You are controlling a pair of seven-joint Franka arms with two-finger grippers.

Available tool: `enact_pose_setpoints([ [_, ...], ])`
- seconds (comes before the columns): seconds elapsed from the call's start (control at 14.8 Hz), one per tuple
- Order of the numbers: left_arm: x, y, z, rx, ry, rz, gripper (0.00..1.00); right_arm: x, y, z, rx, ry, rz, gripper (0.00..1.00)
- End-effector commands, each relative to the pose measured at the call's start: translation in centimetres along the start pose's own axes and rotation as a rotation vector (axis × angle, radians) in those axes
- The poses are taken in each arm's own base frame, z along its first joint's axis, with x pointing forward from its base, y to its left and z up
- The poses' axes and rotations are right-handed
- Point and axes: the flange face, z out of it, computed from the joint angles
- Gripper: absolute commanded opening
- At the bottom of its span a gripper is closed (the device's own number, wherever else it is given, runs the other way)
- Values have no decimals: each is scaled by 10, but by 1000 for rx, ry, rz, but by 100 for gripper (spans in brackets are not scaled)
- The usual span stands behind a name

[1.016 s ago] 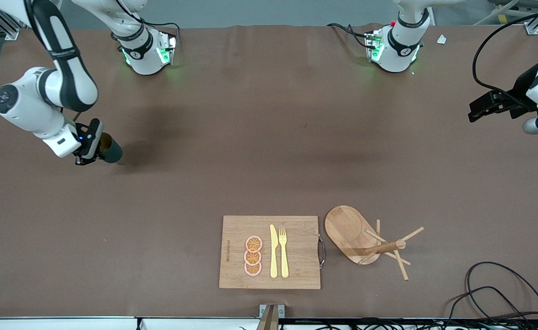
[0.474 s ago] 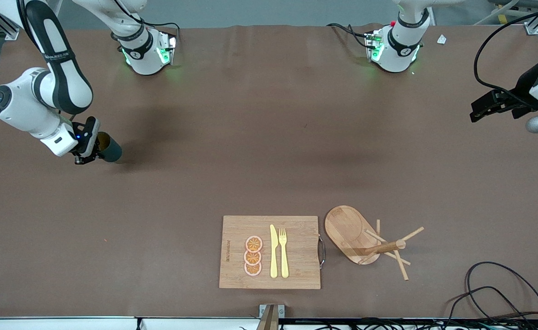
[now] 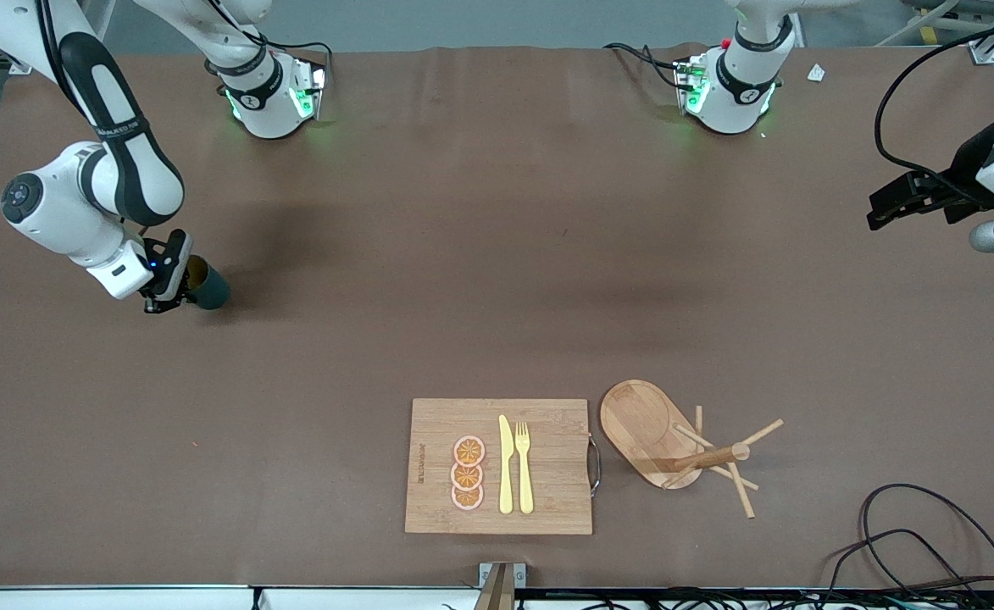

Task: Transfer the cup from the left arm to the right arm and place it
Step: 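Lower the teal mug onto the table and open the right gripper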

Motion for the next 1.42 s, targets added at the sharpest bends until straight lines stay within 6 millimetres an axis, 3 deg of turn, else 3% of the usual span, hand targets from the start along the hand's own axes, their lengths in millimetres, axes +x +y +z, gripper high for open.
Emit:
enact_pose_setpoints([
  [0.0, 3, -1, -4, -15, 6, -7, 100, -14, -6, 7, -15, 17, 35, 56],
  [0.07, 3, -1, -4, -14, 7, -8, 100, -13, -6, 6, -11, 20, 27, 100],
  [0.41, 6, -1, 0, -11, 2, -9, 100, -8, -8, 5, 23, 37, 30, 100],
  [0.61, 6, -1, 0, -8, 3, -4, 100, -4, -4, -18, 65, 85, 39, 100],
  [0.95, 6, -2, -1, -8, 4, -10, 100, 8, 19, -84, 91, 136, 20, 100],
  [1.08, 6, -1, 0, -8, 3, -10, 100, -5, 28, -113, 83, 149, 54, 100],
  [1.35, 6, -5, -2, -20, 4, 4, 100, -7, 75, -210, 68, 164, 225, 100],
])
